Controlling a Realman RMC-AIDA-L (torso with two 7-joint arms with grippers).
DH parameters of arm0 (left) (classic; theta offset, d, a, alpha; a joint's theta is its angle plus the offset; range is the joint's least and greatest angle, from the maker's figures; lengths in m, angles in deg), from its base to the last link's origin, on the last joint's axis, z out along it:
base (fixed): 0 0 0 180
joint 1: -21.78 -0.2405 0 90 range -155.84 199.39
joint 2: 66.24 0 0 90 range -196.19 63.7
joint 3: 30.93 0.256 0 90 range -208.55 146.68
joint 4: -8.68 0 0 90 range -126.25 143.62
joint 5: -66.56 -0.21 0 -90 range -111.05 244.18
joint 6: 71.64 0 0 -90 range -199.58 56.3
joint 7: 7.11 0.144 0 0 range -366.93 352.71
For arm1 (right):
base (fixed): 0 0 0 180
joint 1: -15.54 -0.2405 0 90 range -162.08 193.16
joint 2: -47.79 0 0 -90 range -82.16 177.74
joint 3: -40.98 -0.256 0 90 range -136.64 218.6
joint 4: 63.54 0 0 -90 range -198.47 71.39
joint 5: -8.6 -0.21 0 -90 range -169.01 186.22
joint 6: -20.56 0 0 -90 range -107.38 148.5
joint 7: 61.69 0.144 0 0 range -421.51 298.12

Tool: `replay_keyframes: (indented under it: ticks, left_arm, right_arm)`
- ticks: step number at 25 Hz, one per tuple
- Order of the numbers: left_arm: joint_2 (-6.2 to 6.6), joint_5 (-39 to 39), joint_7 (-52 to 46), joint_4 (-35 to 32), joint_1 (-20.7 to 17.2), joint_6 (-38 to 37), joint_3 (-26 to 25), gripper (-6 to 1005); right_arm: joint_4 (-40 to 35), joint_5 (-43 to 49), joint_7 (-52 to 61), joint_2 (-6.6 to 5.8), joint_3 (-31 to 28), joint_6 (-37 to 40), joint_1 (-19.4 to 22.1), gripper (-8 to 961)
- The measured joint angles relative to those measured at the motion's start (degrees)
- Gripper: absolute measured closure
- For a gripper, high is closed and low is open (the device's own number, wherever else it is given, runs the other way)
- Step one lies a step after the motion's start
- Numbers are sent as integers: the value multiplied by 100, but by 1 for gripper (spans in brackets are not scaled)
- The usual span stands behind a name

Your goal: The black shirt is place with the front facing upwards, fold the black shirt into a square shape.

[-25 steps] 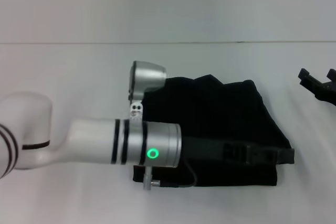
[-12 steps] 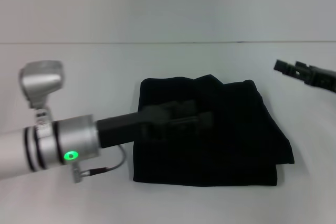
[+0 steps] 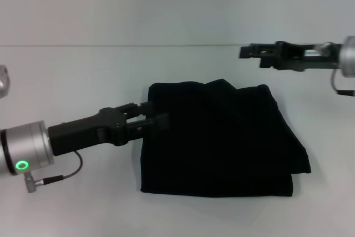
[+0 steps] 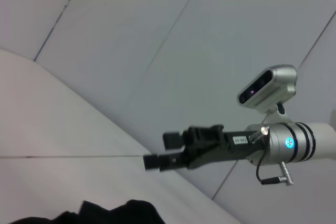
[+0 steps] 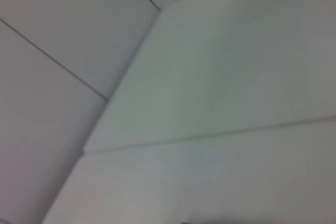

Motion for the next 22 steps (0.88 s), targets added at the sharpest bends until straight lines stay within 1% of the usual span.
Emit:
replay_keyframes:
  ticks: [3, 6, 9, 11, 15, 19, 22]
  left_arm:
    - [116, -14, -1, 2, -51, -15, -1, 194]
    - [181, -18, 105, -31, -162, 72, -1, 196]
    - [270, -20, 154, -62, -283, 204, -2, 197]
    - [315, -20, 114, -110, -382, 225, -43, 197]
    - [329, -17, 130, -203, -560, 165, -281, 198]
    - [331, -28, 139, -273, -648, 162, -309, 197]
    - [333, -36, 146, -279, -659, 181, -309, 197]
  right_arm:
    - [200, 313, 221, 96, 163, -355, -267, 66]
    - [371, 374, 354, 182, 429, -755, -459, 69]
    - [480, 380, 465, 267, 586, -1004, -594, 72]
    - [517, 384, 563, 299, 655, -1086, -642, 74]
    - [551, 387, 774, 317, 718, -1157, -651, 78]
    - [569, 358, 914, 309, 701, -1269, -606, 81]
    - [574, 359, 899, 352, 725, -1334, -604, 84]
